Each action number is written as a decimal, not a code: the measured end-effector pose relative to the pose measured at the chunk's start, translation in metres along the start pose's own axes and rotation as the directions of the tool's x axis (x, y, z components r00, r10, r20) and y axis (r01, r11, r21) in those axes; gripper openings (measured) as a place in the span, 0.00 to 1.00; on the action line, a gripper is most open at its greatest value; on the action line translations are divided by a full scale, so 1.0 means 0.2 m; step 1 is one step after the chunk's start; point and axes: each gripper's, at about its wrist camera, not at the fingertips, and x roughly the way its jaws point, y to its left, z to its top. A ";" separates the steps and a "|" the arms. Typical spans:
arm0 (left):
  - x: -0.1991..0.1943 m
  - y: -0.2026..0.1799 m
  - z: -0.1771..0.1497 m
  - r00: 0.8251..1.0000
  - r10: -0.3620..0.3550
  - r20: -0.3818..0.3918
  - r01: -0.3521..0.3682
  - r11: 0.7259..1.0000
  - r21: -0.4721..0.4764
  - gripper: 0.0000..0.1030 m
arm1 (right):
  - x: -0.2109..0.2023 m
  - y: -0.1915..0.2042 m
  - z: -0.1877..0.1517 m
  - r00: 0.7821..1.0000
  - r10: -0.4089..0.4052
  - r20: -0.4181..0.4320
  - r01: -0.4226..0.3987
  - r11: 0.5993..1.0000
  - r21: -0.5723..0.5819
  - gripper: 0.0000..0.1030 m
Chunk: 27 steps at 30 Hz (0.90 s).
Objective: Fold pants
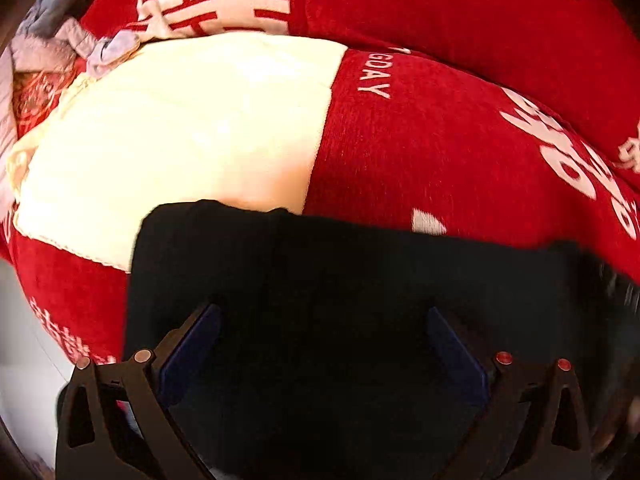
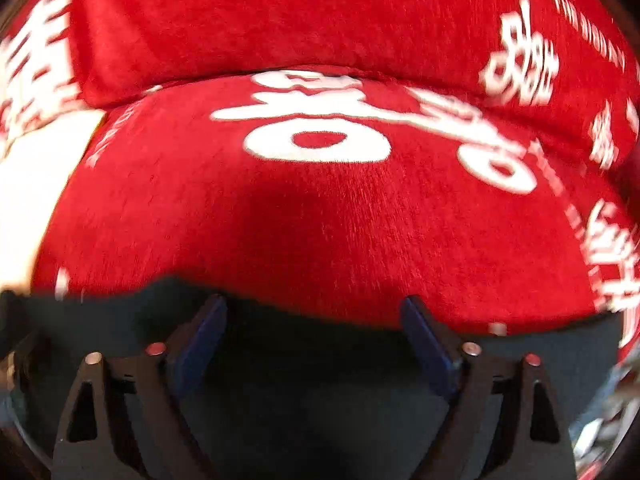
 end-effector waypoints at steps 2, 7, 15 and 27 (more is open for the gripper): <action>-0.05 0.05 -0.01 0.999 -0.027 0.029 0.027 1.000 -0.011 1.00 | -0.10 -0.01 0.02 0.999 0.017 0.043 -0.017 1.000 0.004 0.89; 0.00 0.18 0.03 0.999 -0.054 0.005 0.054 0.994 -0.093 1.00 | -0.11 0.16 0.00 0.999 0.047 -0.003 -0.047 0.993 -0.112 0.89; -0.11 0.26 -0.10 0.998 -0.056 0.039 0.057 0.998 -0.013 1.00 | -0.28 0.22 -0.07 0.996 -0.008 0.088 0.022 0.987 -0.159 0.98; -0.09 0.41 -0.45 0.999 -0.046 -0.010 0.047 0.996 0.079 1.00 | -0.31 0.14 -0.85 0.999 -0.034 -0.001 0.033 0.967 -0.252 0.99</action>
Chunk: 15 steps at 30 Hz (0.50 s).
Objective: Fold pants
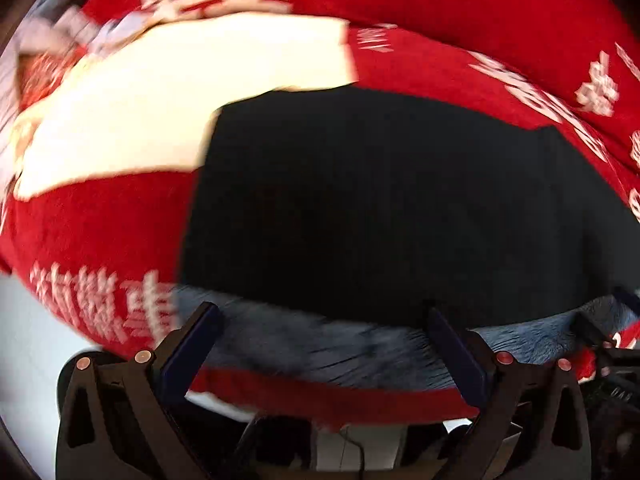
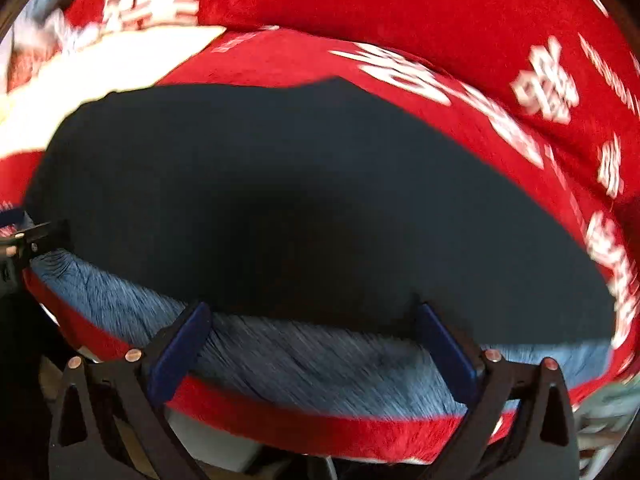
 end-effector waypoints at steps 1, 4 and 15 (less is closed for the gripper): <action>0.00 0.03 -0.01 1.000 0.030 -0.009 -0.030 0.999 -0.011 1.00 | 0.00 -0.05 -0.03 0.999 -0.034 -0.015 0.035 0.999 0.016 0.99; -0.08 0.07 -0.03 1.000 0.027 0.004 -0.027 0.999 -0.043 1.00 | -0.07 -0.15 -0.06 0.998 -0.063 -0.004 0.063 0.995 0.082 0.99; 0.04 -0.30 -0.08 0.997 -0.037 -0.066 0.046 0.989 0.140 1.00 | 0.00 0.06 0.01 0.998 0.019 0.058 -0.016 0.999 -0.052 0.99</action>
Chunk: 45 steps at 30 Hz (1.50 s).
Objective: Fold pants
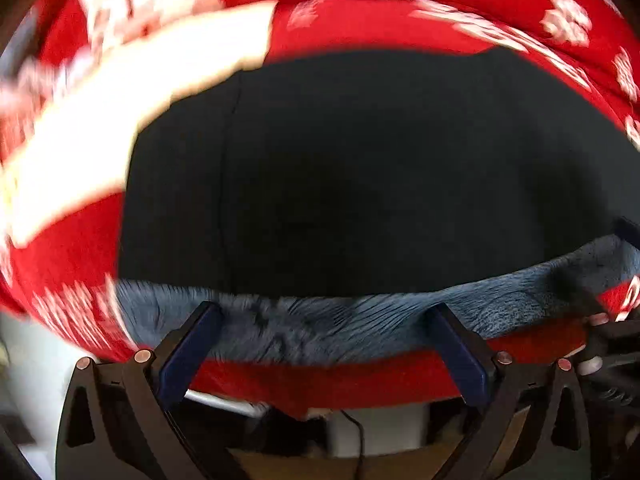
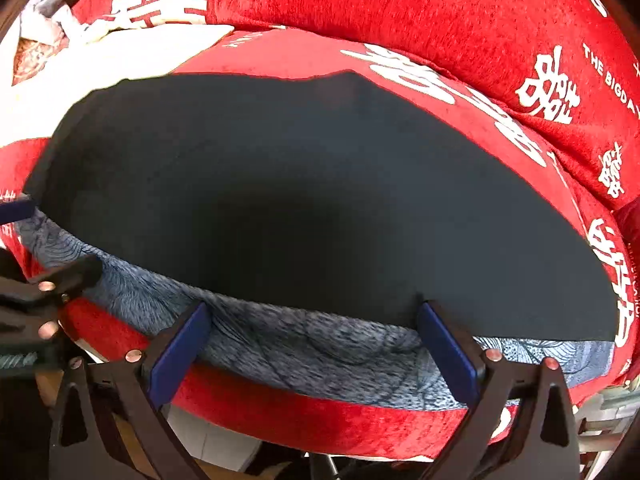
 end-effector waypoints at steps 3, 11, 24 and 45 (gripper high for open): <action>-0.01 0.07 0.00 1.000 -0.002 0.002 0.002 0.999 -0.052 1.00 | 0.00 -0.20 -0.04 1.000 -0.020 -0.018 0.022 0.995 0.098 0.99; -0.01 0.13 -0.02 1.000 -0.025 -0.016 0.024 0.995 -0.092 1.00 | -0.05 -0.97 -0.27 0.994 -0.093 -0.051 0.106 0.899 0.424 1.00; -0.15 0.16 0.05 0.999 0.017 0.044 -0.013 0.996 -0.086 1.00 | -0.13 -1.85 -0.61 0.950 -0.257 -0.177 0.305 0.650 0.696 1.00; -0.05 0.11 0.46 0.984 0.149 0.095 -0.140 0.985 -0.097 1.00 | 0.04 -1.21 0.00 0.999 -0.035 0.036 0.021 0.943 0.333 1.00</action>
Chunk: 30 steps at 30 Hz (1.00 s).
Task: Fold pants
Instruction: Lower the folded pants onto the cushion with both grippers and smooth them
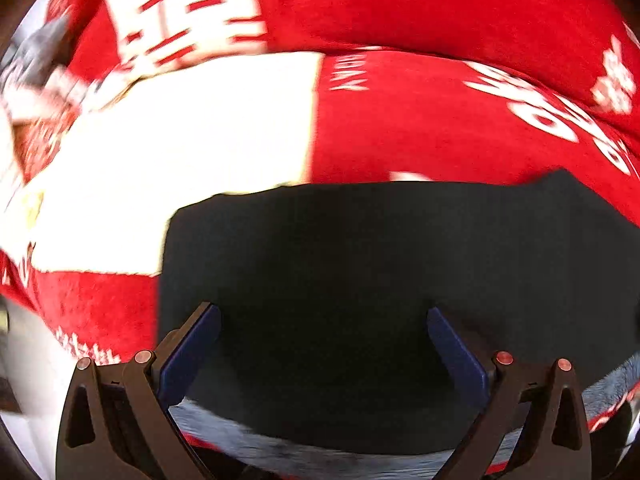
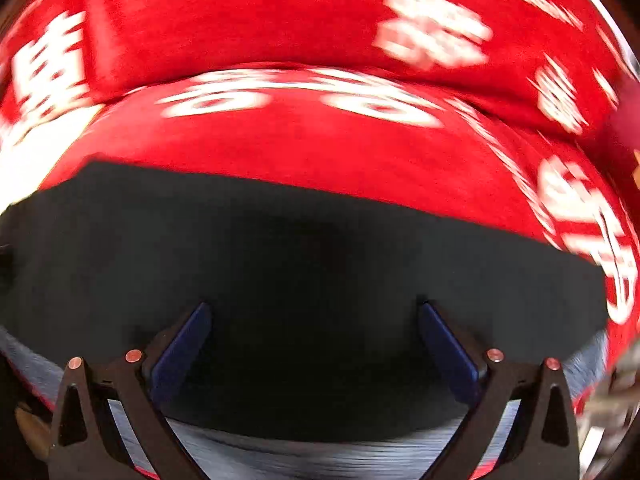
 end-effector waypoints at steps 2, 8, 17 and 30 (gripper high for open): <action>0.02 0.11 0.00 1.000 0.006 -0.008 -0.007 0.999 -0.046 1.00 | -0.01 -0.22 -0.04 0.999 -0.032 -0.011 0.033 0.994 0.100 1.00; 0.05 0.34 0.00 0.999 0.021 -0.049 -0.030 0.984 -0.177 1.00 | -0.04 -0.69 -0.11 0.977 -0.189 -0.096 0.212 0.894 0.395 1.00; -0.22 -0.44 -0.06 0.991 -0.123 0.059 0.110 0.977 0.183 1.00 | -0.14 0.50 -0.08 0.994 0.054 0.097 -0.032 0.975 -0.220 1.00; 0.07 -0.54 0.20 0.997 -0.042 -0.060 0.046 0.997 0.058 1.00 | 0.22 0.03 0.26 0.998 -0.063 0.010 0.064 0.997 -0.036 1.00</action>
